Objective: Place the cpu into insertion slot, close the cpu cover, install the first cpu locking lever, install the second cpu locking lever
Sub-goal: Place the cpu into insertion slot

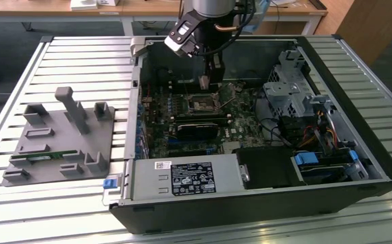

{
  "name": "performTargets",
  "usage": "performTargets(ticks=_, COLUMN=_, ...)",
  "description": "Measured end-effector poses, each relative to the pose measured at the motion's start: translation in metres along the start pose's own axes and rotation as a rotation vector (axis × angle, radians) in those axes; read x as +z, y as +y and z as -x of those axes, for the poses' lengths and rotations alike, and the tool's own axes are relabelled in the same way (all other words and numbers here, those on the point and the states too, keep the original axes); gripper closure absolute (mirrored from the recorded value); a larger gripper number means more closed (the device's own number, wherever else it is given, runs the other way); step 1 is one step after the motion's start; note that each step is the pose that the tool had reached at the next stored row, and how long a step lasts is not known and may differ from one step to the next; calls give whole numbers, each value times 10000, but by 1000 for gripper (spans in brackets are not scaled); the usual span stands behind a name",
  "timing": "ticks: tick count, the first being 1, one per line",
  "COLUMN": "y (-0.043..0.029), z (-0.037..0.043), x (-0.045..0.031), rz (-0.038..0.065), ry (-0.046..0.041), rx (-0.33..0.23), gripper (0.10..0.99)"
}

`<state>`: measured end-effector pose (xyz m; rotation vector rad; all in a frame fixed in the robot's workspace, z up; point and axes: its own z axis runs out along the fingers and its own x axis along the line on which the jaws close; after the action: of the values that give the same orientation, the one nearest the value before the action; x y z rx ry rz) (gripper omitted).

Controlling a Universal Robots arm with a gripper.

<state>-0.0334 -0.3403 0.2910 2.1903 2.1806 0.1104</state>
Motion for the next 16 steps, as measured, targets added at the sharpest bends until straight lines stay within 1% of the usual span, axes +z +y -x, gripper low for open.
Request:
performTargets(ticks=7, y=-2, z=-1, x=27, rz=0, ry=-1, rx=1, gripper=557)
performTargets(ticks=11, y=-6, z=-11, x=66, rz=2, ry=-11, rx=136, gripper=557)
performTargets(ticks=16, y=-10, z=-12, x=111, rz=2, ry=-13, rx=147, gripper=557)
